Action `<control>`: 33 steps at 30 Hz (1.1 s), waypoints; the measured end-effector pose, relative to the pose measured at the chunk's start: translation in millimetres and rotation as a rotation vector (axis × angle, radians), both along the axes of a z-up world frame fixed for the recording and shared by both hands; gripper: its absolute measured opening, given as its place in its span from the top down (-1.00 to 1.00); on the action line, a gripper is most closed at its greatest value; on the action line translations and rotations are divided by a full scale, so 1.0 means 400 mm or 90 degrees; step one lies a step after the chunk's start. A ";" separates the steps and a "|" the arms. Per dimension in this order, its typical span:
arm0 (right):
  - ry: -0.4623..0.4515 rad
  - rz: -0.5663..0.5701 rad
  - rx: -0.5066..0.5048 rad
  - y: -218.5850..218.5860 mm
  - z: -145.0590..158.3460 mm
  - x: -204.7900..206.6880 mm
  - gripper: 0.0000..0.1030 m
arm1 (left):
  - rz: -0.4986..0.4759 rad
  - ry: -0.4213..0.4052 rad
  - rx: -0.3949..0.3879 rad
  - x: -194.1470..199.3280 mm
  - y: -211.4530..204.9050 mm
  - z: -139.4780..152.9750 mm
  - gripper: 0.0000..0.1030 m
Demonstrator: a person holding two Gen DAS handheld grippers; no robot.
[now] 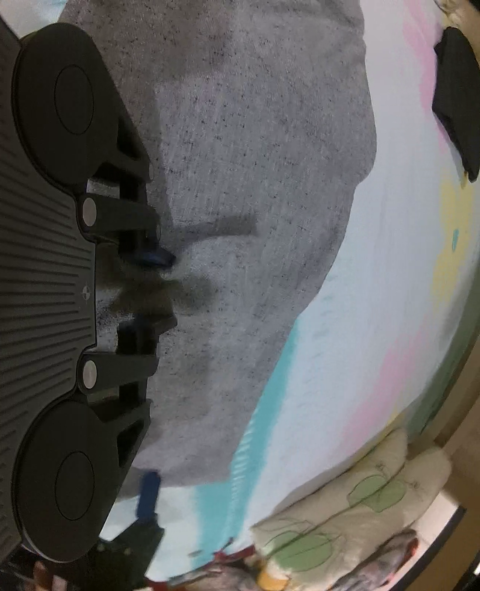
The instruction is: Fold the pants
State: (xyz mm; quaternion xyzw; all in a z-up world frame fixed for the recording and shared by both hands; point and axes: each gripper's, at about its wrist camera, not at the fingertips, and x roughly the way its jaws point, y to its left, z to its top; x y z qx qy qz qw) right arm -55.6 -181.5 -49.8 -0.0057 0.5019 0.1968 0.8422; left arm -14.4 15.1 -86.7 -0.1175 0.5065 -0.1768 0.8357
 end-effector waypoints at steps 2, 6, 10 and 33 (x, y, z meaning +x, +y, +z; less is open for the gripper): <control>-0.002 0.000 0.007 0.001 -0.002 0.002 -1.00 | -0.015 -0.033 0.014 -0.010 -0.012 0.014 0.69; -0.007 0.010 -0.006 0.011 0.003 -0.004 -0.99 | -0.099 -0.214 0.144 -0.064 -0.086 0.078 0.70; -0.024 0.004 0.003 0.004 0.024 -0.009 -0.98 | -0.112 -0.179 0.180 -0.065 -0.085 0.072 0.64; 0.007 -0.148 0.054 -0.077 -0.006 0.126 -0.01 | -0.012 -0.028 0.128 -0.022 0.020 -0.003 0.08</control>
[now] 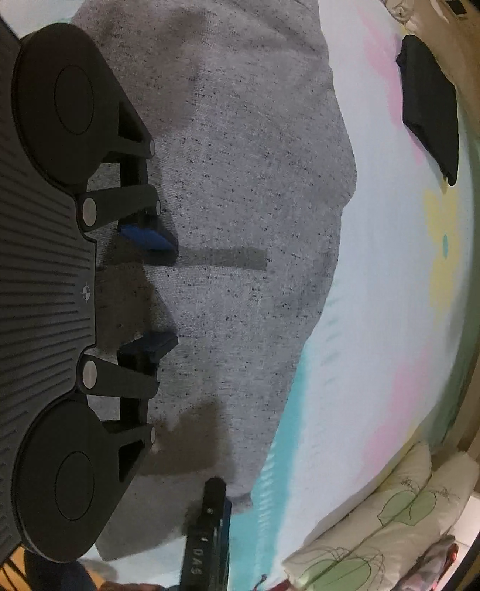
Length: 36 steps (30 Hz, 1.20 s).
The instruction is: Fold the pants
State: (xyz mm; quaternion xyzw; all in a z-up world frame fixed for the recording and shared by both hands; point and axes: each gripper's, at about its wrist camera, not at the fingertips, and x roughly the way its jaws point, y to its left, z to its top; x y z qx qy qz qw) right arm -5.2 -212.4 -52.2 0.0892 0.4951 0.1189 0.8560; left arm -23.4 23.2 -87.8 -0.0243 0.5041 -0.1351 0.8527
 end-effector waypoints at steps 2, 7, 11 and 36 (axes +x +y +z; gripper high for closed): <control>-0.002 0.007 -0.014 0.007 0.004 -0.003 -0.05 | 0.013 0.001 -0.013 0.000 0.013 0.003 0.08; -0.050 0.023 -0.037 0.027 0.041 -0.027 -0.49 | 0.047 -0.080 -0.008 -0.003 0.064 0.072 0.06; -0.078 0.055 -0.034 0.054 0.061 -0.056 -0.59 | 0.133 -0.151 -0.037 -0.018 0.149 0.143 -0.07; -0.009 0.117 -0.071 0.160 0.014 -0.107 -1.00 | 0.579 -0.039 -0.268 -0.146 0.653 0.050 -0.45</control>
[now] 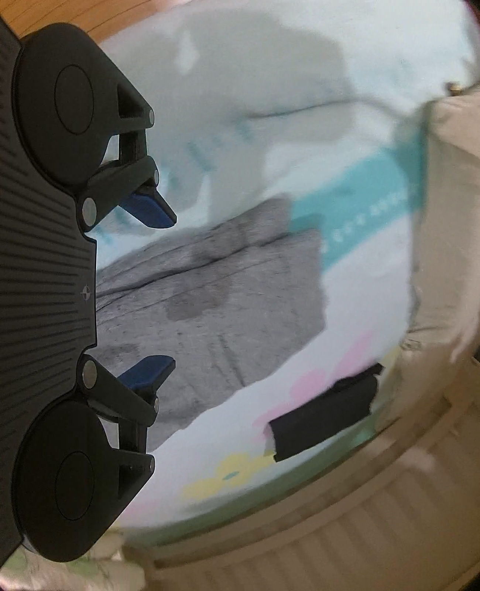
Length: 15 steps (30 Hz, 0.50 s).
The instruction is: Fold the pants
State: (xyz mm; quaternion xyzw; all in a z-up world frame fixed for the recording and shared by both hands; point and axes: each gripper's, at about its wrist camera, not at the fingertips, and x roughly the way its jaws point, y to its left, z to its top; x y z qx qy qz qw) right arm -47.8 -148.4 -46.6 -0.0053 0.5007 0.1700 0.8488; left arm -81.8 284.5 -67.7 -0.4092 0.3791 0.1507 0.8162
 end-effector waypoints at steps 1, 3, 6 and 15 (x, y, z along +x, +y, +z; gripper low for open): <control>-0.001 0.001 0.000 0.000 -0.001 0.000 -1.00 | -0.002 0.001 -0.006 0.005 -0.003 -0.007 -0.45; -0.003 0.001 0.001 0.000 -0.002 -0.003 -1.00 | -0.005 -0.003 -0.007 0.025 -0.005 -0.021 -0.45; -0.007 0.001 0.002 -0.001 -0.003 -0.005 -1.00 | -0.012 -0.013 -0.005 0.058 -0.002 -0.033 -0.45; -0.011 0.005 0.008 -0.003 -0.006 -0.005 -1.00 | 0.017 -0.085 0.016 0.096 0.012 -0.080 -0.60</control>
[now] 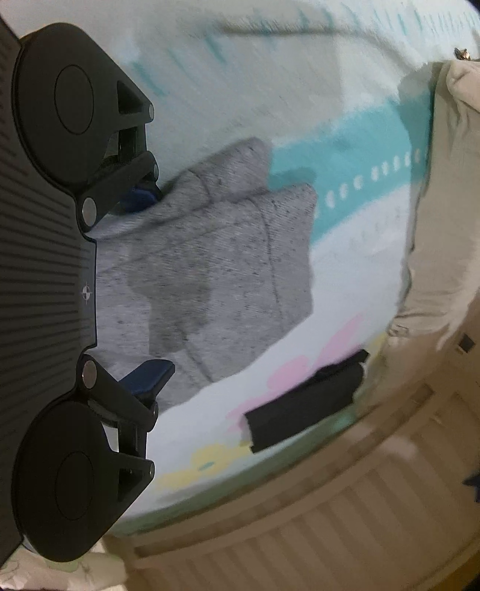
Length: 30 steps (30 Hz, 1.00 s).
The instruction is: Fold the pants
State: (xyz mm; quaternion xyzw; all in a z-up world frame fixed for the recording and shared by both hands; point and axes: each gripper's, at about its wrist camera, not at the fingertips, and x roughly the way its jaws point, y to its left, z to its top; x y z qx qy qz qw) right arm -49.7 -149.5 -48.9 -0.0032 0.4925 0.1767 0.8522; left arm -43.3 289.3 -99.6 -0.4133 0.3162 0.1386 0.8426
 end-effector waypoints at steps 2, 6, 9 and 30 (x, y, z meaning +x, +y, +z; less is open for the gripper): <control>-0.001 0.001 0.001 0.000 0.000 0.000 -1.00 | 0.003 -0.020 -0.005 0.008 0.005 -0.006 -0.81; -0.002 0.000 0.001 0.002 0.000 0.002 -1.00 | -0.019 -0.025 0.006 0.044 0.005 -0.004 -0.98; 0.000 -0.003 0.004 0.004 0.001 0.007 -1.00 | -0.027 -0.012 0.024 0.060 -0.004 0.001 -0.98; 0.045 -0.014 0.055 -0.026 0.014 0.027 -0.99 | -0.296 -0.256 0.482 -0.128 -0.441 0.378 0.63</control>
